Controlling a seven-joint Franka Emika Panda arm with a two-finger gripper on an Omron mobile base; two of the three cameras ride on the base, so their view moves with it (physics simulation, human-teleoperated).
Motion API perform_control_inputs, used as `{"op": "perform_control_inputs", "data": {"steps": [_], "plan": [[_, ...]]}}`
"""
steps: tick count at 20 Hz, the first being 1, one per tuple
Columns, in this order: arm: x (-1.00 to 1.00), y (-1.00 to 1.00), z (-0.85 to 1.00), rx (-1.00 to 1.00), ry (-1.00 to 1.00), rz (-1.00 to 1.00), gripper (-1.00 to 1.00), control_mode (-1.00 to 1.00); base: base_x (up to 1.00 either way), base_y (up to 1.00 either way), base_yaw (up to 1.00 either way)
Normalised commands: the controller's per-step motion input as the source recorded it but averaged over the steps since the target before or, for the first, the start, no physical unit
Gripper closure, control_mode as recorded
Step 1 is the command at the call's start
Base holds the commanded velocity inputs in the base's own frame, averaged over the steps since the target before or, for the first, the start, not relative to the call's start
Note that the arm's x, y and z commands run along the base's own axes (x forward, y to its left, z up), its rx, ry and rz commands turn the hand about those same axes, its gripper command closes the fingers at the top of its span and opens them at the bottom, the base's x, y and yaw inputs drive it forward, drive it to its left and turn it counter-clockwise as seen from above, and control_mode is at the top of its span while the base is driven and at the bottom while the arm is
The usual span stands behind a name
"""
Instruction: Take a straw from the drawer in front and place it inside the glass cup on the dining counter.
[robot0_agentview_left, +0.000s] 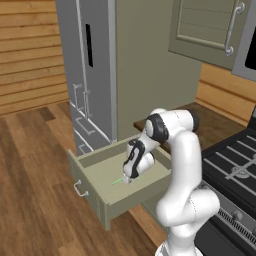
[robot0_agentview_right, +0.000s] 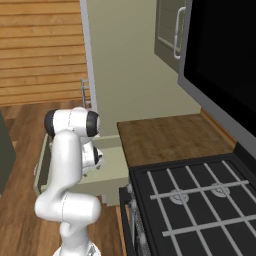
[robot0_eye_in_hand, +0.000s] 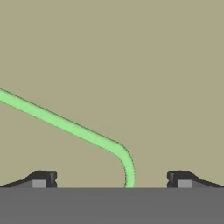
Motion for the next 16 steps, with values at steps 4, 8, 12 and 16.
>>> {"op": "perform_control_inputs", "data": {"steps": [4, 8, 12, 16], "plan": [[0.32, -0.01, -0.25, 0.00, 0.00, 0.00, -1.00, -1.00, 0.00, 0.00, 0.00], [0.25, 0.00, -0.30, 0.00, 0.00, 0.00, -1.00, -1.00, 0.00, 0.00, 0.00], [0.08, -0.01, -0.36, 0.00, 0.00, 0.00, 1.00, -1.00, 0.00, 0.00, 0.00], [0.00, -0.01, -0.39, 0.03, 0.00, 0.00, 1.00, -1.00, 0.00, 0.00, 0.00]]}}
